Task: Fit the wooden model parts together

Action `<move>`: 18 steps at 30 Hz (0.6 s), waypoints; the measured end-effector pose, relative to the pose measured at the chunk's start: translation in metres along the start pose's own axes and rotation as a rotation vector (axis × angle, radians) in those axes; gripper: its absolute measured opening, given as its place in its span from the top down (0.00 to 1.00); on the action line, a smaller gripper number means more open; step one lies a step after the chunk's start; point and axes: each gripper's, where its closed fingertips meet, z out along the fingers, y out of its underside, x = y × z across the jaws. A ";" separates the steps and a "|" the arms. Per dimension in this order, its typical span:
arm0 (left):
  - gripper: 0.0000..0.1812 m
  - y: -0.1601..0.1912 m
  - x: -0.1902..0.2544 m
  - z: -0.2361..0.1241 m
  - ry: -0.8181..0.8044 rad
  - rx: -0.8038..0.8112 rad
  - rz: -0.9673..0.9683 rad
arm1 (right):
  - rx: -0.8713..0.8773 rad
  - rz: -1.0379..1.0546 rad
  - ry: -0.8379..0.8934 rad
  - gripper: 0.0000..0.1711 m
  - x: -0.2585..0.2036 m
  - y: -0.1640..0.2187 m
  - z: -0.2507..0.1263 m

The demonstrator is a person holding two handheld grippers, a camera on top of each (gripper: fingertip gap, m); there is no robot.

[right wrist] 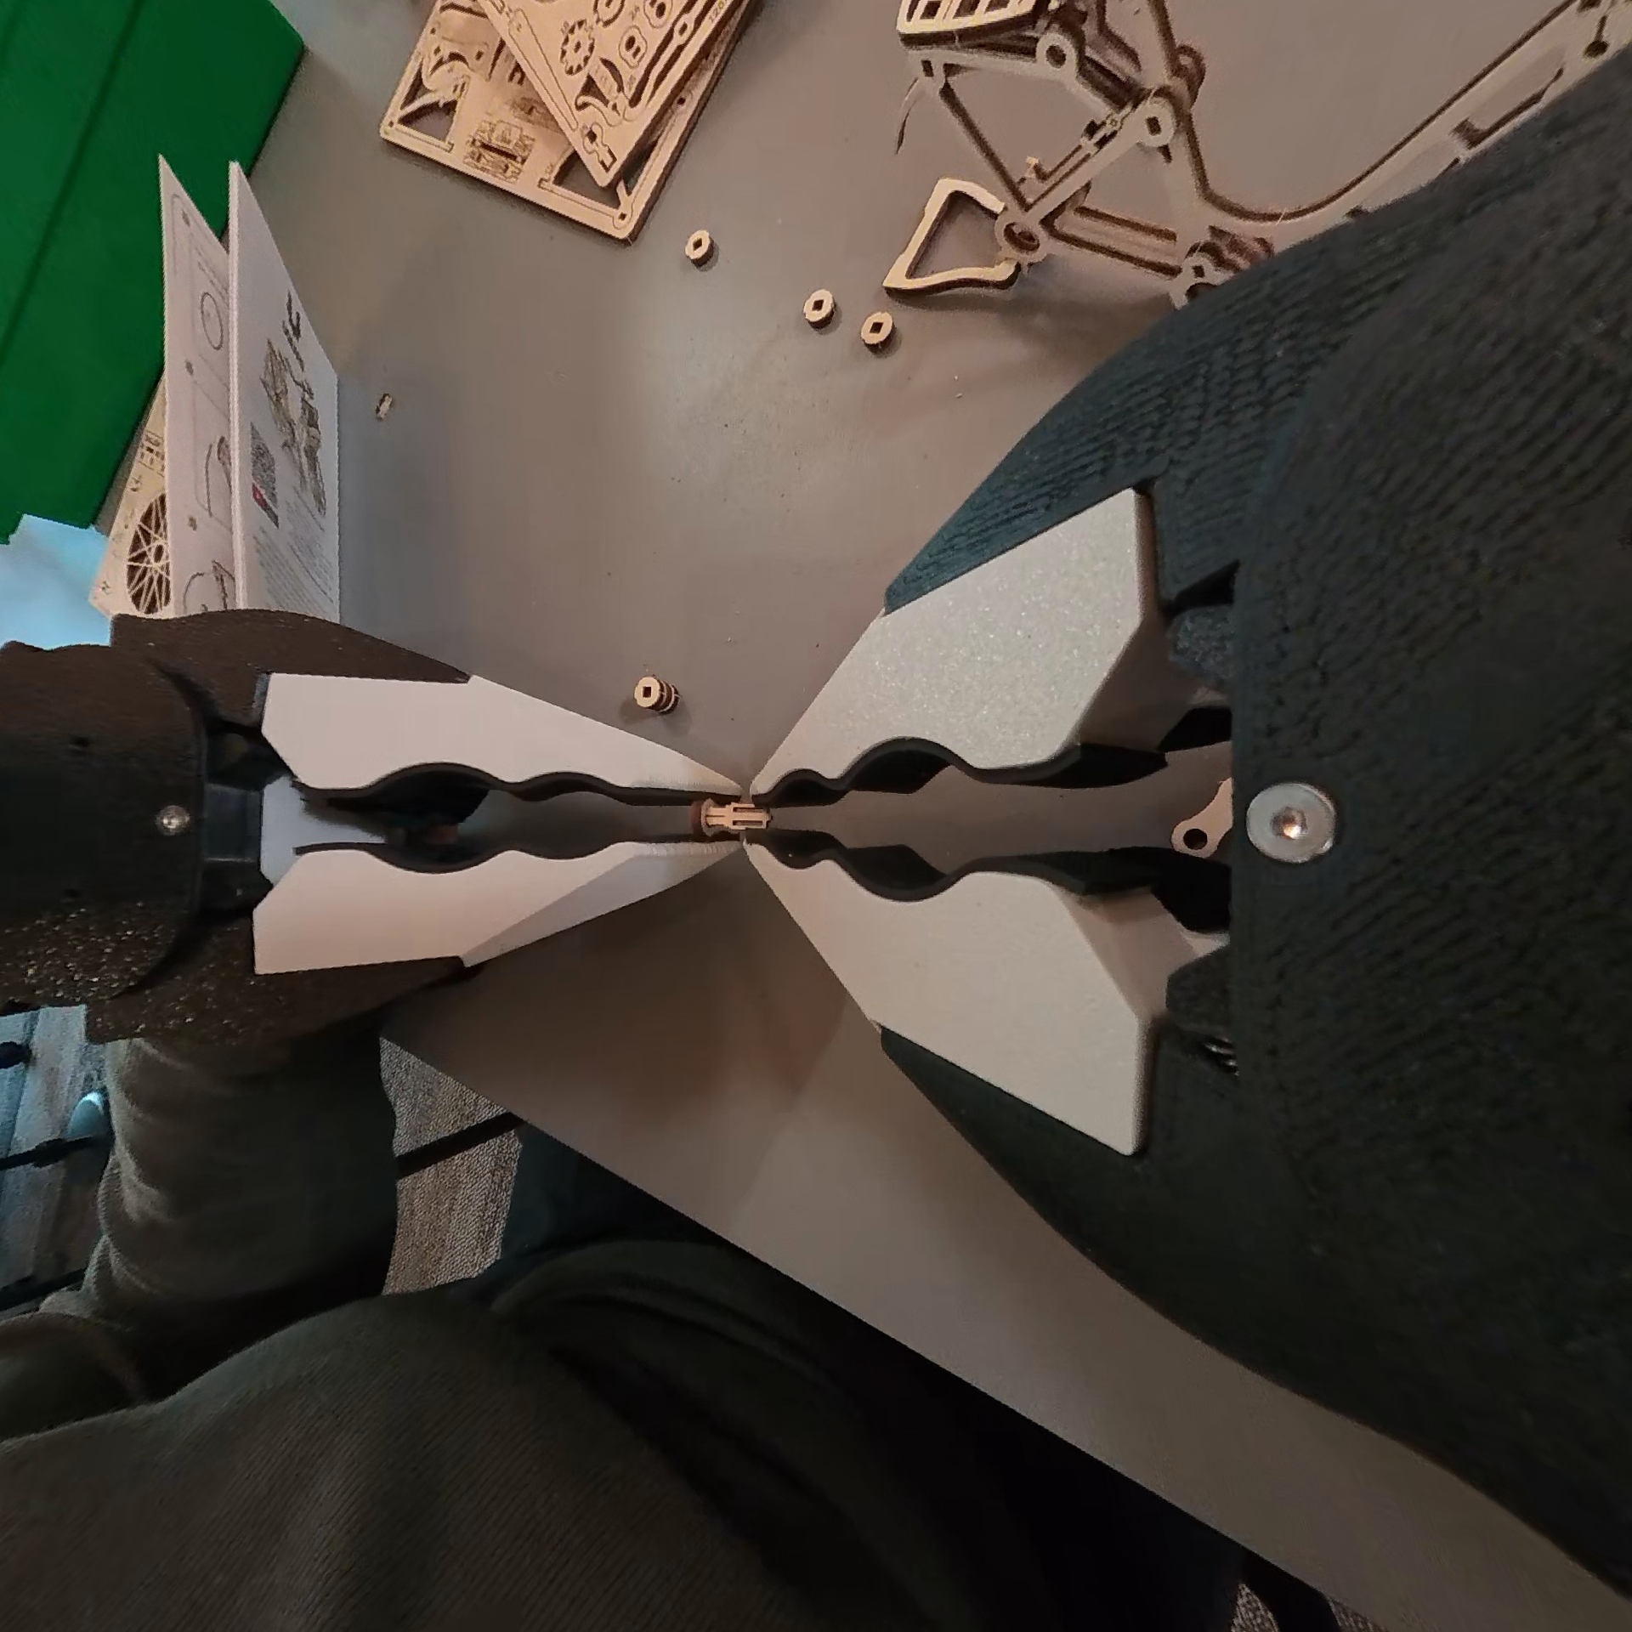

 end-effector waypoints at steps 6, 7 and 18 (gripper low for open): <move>0.97 0.001 0.000 0.001 0.000 -0.008 0.004 | -0.015 -0.008 0.001 0.98 0.000 0.002 0.001; 0.97 0.001 0.000 0.001 -0.001 -0.009 0.004 | -0.014 -0.008 0.002 0.98 0.000 0.002 0.001; 0.97 0.003 0.000 0.002 -0.006 -0.023 0.010 | -0.018 -0.003 -0.001 0.98 -0.001 0.003 0.002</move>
